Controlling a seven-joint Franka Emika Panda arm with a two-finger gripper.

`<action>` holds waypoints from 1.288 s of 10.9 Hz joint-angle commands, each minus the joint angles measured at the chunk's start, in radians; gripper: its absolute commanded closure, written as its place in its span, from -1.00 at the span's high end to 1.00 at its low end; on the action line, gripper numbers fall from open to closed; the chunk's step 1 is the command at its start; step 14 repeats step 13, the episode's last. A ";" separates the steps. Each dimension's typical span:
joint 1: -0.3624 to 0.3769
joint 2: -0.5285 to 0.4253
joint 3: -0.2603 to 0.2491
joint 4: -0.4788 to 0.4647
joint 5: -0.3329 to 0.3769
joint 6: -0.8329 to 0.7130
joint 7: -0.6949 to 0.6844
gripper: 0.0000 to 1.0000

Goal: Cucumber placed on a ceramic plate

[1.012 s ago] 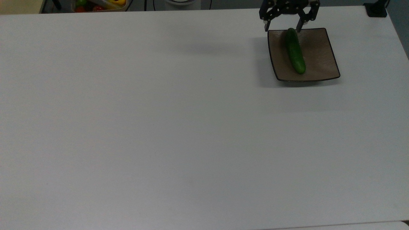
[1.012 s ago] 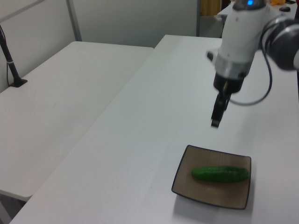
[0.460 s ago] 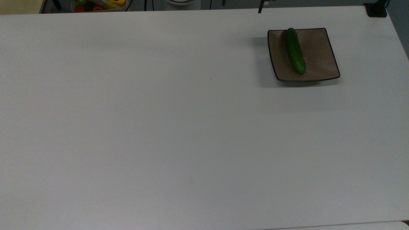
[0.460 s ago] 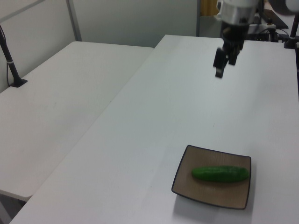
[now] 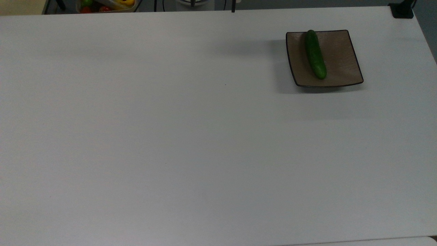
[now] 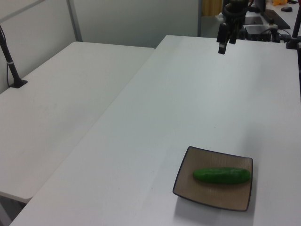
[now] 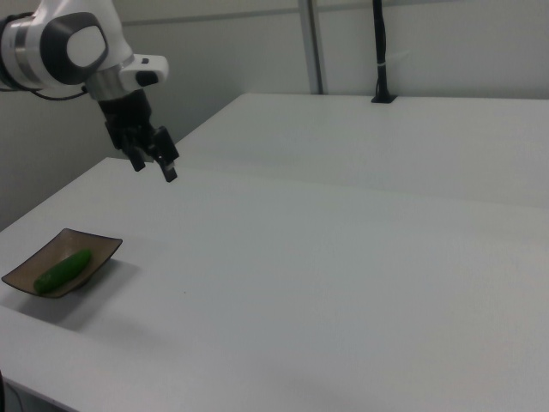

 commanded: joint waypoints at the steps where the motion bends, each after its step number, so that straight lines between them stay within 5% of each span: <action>1: -0.055 -0.008 -0.020 -0.002 0.019 -0.018 -0.247 1.00; 5: -0.183 -0.006 0.006 -0.003 0.067 -0.016 -0.463 1.00; 7: -0.267 -0.002 0.082 0.001 0.099 -0.016 -0.471 1.00; 14: -0.267 0.007 0.089 0.001 0.099 -0.013 -0.471 1.00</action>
